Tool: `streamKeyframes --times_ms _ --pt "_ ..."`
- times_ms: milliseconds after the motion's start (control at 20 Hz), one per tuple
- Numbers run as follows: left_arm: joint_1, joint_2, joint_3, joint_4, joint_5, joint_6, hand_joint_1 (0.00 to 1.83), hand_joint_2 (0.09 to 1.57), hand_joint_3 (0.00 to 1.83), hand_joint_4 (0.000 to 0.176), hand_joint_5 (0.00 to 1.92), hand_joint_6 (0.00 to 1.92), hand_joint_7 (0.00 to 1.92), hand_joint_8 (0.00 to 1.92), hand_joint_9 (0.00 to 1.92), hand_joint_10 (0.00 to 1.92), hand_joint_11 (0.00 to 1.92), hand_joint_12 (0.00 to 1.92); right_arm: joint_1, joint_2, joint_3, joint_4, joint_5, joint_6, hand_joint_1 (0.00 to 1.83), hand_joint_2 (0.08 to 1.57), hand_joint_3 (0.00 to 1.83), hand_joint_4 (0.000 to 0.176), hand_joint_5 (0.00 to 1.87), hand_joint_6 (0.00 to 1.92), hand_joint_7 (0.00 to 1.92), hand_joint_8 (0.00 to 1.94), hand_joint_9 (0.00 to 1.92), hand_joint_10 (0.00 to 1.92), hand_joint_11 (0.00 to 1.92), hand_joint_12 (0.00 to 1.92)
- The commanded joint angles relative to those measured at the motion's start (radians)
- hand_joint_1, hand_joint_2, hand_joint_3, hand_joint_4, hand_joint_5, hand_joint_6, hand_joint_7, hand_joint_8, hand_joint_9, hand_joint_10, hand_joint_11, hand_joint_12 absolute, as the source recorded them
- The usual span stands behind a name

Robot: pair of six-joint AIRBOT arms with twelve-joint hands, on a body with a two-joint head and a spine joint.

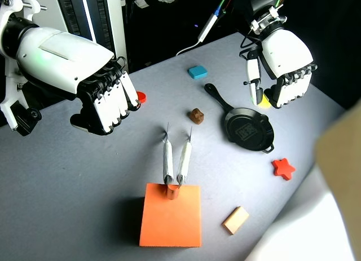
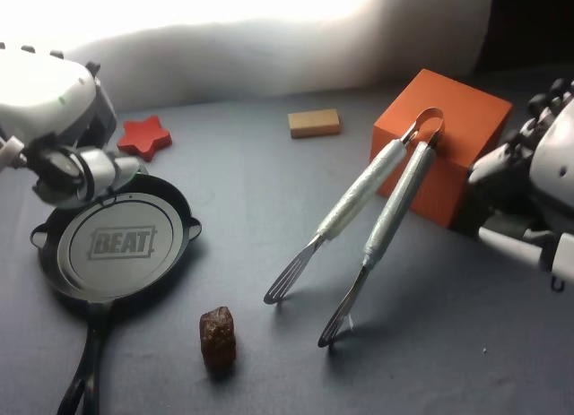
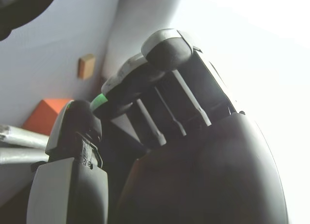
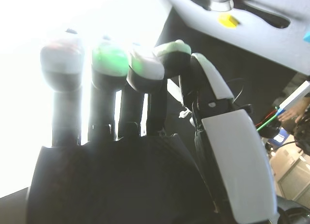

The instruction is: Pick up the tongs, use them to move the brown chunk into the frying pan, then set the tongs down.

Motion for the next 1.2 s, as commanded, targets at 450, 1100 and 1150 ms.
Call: streamKeyframes --times_ms 450,1100,1150 --pt "0.058 0.021 -0.062 -0.111 -0.247 0.124 0.0 1.2 0.0 0.0 0.12 0.0 0.1 0.0 0.1 0.0 0.0 0.2 0.157 -0.088 0.109 -0.015 -0.171 -0.01 0.22 1.07 0.0 0.0 0.14 0.0 0.19 0.0 0.17 0.0 0.0 0.41" --pt "0.01 0.013 -0.086 -0.274 -0.304 0.198 0.0 1.19 0.0 0.0 0.01 0.0 0.07 0.0 0.06 0.0 0.0 0.11 0.305 -0.363 0.432 -0.015 -0.505 -0.096 0.65 0.98 0.0 0.0 0.02 0.0 0.06 0.0 0.05 0.0 0.0 0.21" --pt "0.007 0.013 -0.089 -0.274 -0.304 0.198 0.0 1.19 0.0 0.0 0.01 0.0 0.07 0.0 0.05 0.0 0.0 0.1 0.304 -0.378 0.446 -0.015 -0.515 -0.107 0.74 0.98 0.0 0.0 0.01 0.0 0.04 0.0 0.04 0.0 0.0 0.24"
